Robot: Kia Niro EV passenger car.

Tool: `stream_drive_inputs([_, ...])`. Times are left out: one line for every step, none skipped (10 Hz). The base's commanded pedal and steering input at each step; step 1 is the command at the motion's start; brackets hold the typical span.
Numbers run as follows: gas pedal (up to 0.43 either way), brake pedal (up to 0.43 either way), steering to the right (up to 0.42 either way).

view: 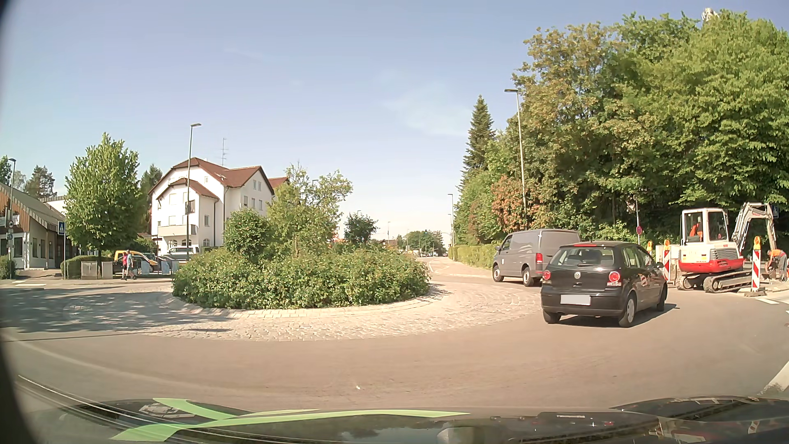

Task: Follow the waypoints while adhering to traffic rules and regulations

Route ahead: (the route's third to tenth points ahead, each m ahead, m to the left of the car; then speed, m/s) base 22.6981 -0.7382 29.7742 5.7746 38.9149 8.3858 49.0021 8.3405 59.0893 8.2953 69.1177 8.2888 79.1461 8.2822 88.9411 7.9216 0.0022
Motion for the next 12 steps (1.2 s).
stream_drive_inputs([0.000,0.226,0.006])
stream_drive_inputs([0.000,0.226,0.006])
stream_drive_inputs([0.000,0.226,0.006])
stream_drive_inputs([0.000,0.226,0.006])
stream_drive_inputs([0.000,0.226,0.006])
stream_drive_inputs([0.000,0.226,0.006])
stream_drive_inputs([0.000,0.226,0.006])
stream_drive_inputs([0.000,0.226,0.006])
stream_drive_inputs([0.000,0.226,0.006])
stream_drive_inputs([0.000,0.220,0.006])
stream_drive_inputs([0.000,0.220,0.006])
stream_drive_inputs([0.000,0.220,0.006])
